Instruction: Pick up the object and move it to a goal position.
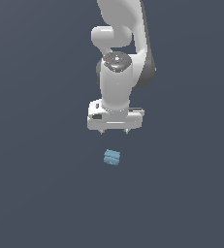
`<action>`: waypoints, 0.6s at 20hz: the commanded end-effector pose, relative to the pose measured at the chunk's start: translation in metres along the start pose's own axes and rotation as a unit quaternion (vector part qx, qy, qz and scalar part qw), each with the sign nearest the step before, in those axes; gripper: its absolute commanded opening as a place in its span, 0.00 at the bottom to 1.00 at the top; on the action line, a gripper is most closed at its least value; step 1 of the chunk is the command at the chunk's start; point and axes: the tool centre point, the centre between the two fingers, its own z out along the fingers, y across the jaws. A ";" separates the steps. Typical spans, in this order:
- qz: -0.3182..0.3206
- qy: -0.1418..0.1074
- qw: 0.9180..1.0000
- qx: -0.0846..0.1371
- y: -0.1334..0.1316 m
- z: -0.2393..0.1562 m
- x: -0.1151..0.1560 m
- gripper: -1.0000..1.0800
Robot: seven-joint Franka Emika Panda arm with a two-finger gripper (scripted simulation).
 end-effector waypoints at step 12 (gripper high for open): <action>-0.111 -0.004 0.994 -0.003 0.002 0.016 0.009 0.96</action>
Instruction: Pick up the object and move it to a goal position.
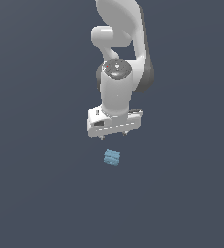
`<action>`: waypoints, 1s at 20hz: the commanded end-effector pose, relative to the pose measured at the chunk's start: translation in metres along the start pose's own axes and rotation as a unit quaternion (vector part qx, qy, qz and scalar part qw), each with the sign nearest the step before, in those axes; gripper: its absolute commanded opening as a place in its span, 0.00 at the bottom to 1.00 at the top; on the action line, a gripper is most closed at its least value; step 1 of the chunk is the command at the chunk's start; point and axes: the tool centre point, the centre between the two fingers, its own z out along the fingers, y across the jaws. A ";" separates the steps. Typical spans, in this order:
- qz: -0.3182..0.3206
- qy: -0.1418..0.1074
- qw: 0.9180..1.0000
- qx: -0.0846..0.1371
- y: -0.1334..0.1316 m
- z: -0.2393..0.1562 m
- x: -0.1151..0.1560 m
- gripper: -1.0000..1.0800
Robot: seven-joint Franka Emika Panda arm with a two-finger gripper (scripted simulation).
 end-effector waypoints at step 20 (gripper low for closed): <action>-0.288 -0.005 0.957 0.002 0.008 0.043 0.020 0.96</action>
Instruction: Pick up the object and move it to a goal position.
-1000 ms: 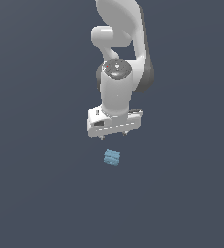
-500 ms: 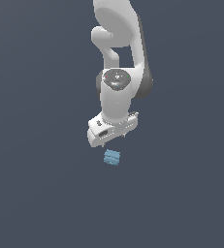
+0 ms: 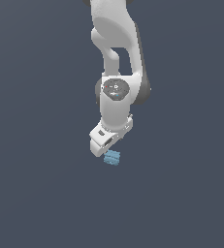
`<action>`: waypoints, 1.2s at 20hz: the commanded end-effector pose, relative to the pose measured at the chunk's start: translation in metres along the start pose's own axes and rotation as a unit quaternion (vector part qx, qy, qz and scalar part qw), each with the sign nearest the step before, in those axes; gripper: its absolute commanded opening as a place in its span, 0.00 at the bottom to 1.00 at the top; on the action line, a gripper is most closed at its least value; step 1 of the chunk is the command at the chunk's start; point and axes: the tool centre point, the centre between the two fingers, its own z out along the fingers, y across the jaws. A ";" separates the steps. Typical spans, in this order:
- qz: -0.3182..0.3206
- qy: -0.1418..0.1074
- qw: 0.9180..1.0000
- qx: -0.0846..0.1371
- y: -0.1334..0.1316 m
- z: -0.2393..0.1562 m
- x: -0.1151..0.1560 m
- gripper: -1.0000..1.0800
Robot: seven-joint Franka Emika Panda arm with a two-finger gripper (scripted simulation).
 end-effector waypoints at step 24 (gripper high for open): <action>-0.259 0.006 0.966 0.006 0.014 0.039 0.011 0.96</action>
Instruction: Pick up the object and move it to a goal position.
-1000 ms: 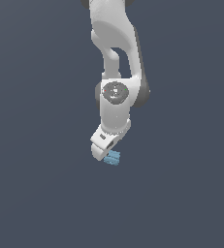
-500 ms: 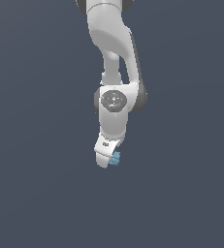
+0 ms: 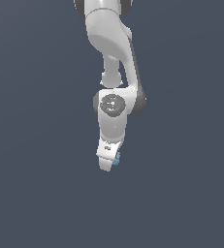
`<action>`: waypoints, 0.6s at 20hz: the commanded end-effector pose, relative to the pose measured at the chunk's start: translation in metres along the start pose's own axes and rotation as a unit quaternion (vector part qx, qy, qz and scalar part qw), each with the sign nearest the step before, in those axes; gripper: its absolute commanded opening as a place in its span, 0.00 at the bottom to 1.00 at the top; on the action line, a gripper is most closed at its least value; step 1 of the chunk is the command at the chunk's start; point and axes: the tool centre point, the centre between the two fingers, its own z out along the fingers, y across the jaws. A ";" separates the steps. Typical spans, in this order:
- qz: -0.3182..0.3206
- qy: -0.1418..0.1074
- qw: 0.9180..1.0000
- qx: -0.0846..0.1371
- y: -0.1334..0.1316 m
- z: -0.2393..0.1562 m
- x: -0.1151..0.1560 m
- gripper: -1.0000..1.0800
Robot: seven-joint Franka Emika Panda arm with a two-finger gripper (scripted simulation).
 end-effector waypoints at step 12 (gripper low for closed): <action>-0.011 0.000 1.000 0.000 0.000 0.021 0.000 0.96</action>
